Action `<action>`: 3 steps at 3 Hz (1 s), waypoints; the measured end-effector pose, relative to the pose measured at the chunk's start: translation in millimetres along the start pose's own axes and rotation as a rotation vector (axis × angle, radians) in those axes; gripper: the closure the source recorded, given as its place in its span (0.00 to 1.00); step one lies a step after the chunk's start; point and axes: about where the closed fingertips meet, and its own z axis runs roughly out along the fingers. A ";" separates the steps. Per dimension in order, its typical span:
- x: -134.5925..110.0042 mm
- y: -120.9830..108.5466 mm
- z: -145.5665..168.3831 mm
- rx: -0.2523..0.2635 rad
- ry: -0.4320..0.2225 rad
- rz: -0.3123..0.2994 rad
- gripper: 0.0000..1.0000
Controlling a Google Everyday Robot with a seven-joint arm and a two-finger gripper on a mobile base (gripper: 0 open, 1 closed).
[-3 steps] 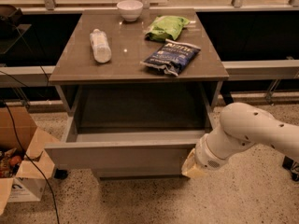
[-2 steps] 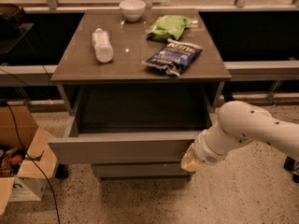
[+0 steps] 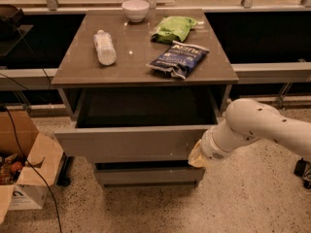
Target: Close top drawer
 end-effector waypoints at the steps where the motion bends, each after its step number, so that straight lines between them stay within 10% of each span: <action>1: -3.3 -45.6 -2.0 0.054 -0.014 -0.009 1.00; 3: -4.8 -94.7 -5.6 0.117 -0.038 -0.004 1.00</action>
Offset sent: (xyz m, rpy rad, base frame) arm 0.1706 -0.0362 0.0203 0.0210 -0.2054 -0.0910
